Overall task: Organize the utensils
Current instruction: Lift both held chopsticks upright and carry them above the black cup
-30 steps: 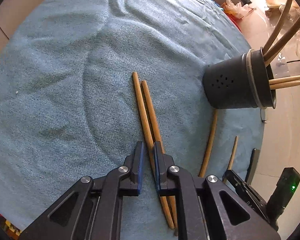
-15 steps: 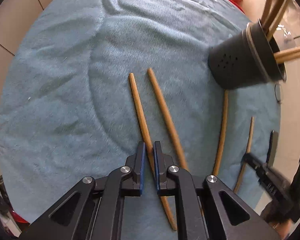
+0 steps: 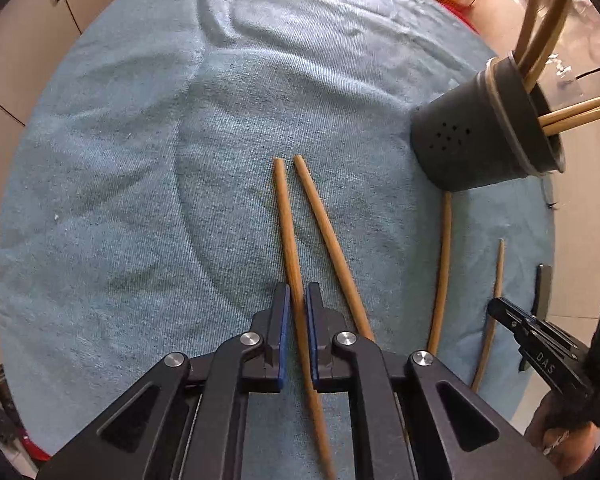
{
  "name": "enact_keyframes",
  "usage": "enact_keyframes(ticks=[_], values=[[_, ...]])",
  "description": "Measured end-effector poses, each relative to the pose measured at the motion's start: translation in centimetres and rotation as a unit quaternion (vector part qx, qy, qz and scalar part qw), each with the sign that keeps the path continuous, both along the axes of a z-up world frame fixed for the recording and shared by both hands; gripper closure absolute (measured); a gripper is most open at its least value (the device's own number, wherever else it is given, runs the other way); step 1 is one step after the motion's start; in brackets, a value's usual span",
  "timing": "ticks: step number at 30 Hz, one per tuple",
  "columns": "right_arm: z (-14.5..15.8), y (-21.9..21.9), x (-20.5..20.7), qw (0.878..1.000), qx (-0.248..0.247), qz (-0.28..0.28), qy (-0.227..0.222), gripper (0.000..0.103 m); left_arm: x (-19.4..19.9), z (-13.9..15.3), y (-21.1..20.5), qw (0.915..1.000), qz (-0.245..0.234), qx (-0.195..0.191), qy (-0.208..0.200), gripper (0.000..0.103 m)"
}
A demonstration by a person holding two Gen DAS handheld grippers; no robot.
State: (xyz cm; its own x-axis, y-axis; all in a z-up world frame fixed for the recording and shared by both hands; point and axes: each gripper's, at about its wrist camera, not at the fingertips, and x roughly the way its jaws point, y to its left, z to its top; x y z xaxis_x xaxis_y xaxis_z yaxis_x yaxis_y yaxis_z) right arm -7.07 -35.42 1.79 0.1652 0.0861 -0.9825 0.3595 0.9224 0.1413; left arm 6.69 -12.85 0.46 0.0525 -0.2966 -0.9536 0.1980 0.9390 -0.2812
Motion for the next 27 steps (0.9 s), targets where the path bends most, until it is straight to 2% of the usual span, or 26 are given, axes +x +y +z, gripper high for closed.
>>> enact_keyframes(ticks=[3, 5, 7, 12, 17, 27], values=[[0.9, -0.6, -1.0, 0.999, 0.020, -0.012, -0.036, 0.095, -1.3, 1.9, 0.6, 0.9987, -0.002, -0.026, -0.043, 0.097], [2.6, -0.5, -1.6, 0.997, 0.019, -0.015, -0.072, 0.095, -2.1, 3.4, 1.4, 0.9965, 0.001, -0.039, -0.074, 0.097], [4.6, -0.3, -2.3, 0.994, 0.016, -0.016, -0.111, 0.095, -2.9, 5.5, 2.0, 0.9923, 0.006, -0.054, -0.111, 0.097], [9.7, 0.8, -4.5, 0.978, 0.000, -0.015, -0.208, 0.095, -5.2, 9.7, 3.6, 0.9779, 0.000, -0.059, -0.201, 0.097], [12.4, 2.3, -6.8, 0.964, -0.008, -0.018, -0.263, 0.095, -6.8, 12.2, 4.6, 0.9700, 0.001, -0.070, -0.233, 0.097], [14.5, 2.5, -8.7, 0.951, -0.021, -0.041, -0.306, 0.095, -8.2, 15.1, 5.5, 0.9626, -0.019, -0.068, -0.262, 0.097]])
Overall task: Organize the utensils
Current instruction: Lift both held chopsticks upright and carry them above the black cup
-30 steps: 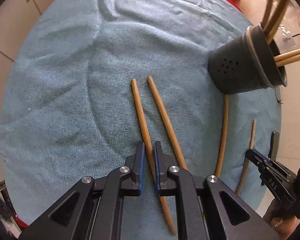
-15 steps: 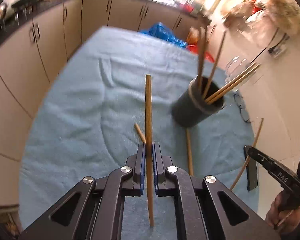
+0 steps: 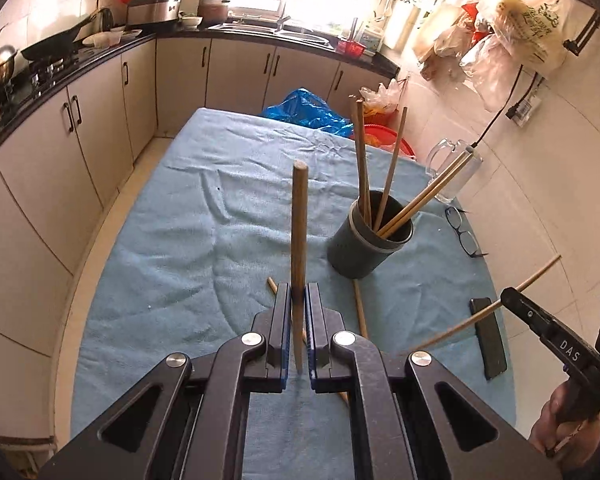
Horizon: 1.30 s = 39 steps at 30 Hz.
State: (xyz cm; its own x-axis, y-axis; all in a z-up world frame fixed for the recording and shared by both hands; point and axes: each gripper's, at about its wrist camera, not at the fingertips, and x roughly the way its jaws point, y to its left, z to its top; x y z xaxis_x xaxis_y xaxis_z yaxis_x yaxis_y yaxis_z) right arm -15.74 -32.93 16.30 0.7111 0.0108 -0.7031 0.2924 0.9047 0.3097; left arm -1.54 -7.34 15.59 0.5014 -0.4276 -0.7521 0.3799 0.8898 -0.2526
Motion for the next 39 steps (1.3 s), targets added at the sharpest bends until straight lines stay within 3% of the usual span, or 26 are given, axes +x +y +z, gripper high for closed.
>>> enact_keyframes(ticks=[12, 39], values=[[2.2, -0.9, -1.6, 0.999, 0.002, -0.034, -0.026, 0.095, -0.1, 1.2, 0.3, 0.9999, -0.008, 0.004, -0.014, 0.097], [4.0, -3.9, -3.9, 0.997, 0.036, -0.070, -0.019, 0.095, 0.5, 2.5, -2.7, 0.9988, -0.042, -0.013, -0.021, 0.097]])
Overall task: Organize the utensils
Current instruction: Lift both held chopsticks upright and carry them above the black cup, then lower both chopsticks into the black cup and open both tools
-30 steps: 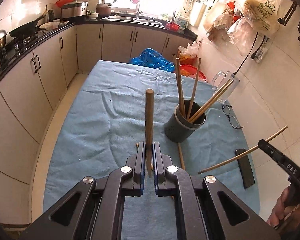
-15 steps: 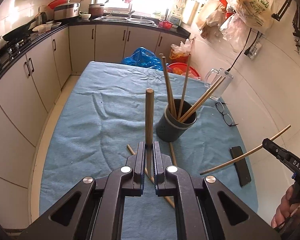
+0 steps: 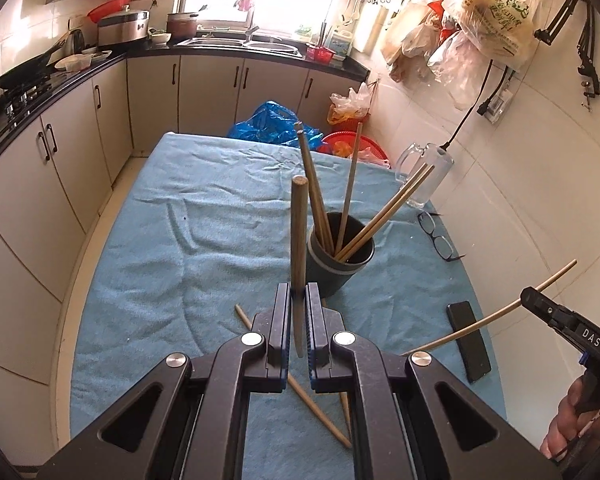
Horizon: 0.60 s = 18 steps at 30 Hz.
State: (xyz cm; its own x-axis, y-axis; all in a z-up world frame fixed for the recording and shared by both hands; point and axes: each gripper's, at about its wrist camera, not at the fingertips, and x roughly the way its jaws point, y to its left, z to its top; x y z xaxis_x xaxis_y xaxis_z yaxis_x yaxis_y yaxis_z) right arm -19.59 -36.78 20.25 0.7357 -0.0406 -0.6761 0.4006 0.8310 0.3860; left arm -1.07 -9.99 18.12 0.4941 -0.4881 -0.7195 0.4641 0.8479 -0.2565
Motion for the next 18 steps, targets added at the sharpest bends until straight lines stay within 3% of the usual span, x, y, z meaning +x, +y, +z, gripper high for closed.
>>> enact_keyframes(ticks=[18], values=[[3.7, -1.7, 4.1, 0.999, 0.004, 0.037, -0.033, 0.095, 2.3, 6.7, -1.8, 0.9975, 0.000, -0.042, -0.056, 0.097]])
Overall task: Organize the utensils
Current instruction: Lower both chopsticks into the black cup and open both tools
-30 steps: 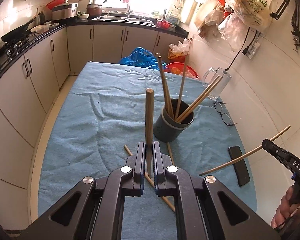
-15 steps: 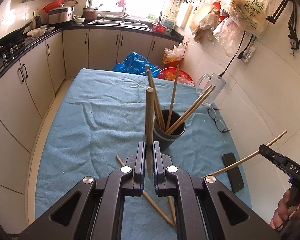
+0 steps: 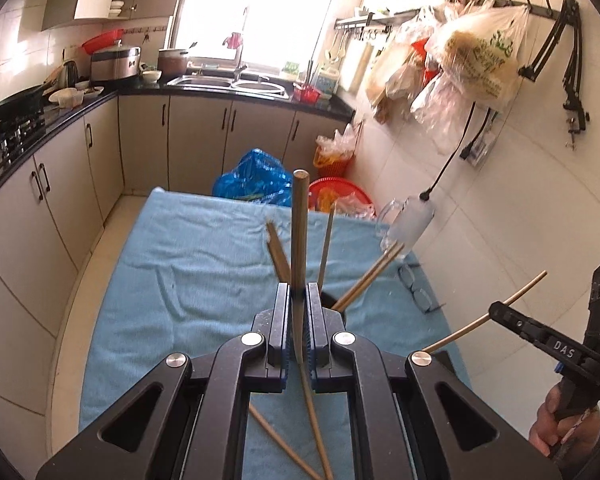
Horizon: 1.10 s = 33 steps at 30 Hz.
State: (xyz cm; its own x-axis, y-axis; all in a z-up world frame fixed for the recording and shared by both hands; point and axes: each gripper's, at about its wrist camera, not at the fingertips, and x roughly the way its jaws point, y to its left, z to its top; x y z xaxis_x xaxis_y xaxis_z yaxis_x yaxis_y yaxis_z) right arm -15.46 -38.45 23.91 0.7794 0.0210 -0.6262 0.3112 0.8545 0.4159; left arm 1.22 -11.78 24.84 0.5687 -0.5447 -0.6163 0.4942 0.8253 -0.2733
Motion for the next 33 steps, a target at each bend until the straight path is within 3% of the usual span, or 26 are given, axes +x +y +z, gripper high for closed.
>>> enact_keyframes(ticks=[7, 15, 33], values=[[1.7, -0.1, 3.1, 1.000, -0.004, 0.019, -0.012, 0.095, 1.4, 1.4, -1.7, 0.9998, 0.004, -0.012, -0.014, 0.097], [2.0, -0.2, 6.5, 0.999, -0.009, 0.030, -0.013, 0.095, 3.0, 0.5, -3.6, 0.9999, 0.011, -0.005, -0.004, 0.097], [-2.4, -0.1, 10.9, 0.998, -0.012, 0.046, 0.037, 0.095, 5.2, -3.5, -5.6, 0.9992, 0.022, 0.022, 0.026, 0.097]])
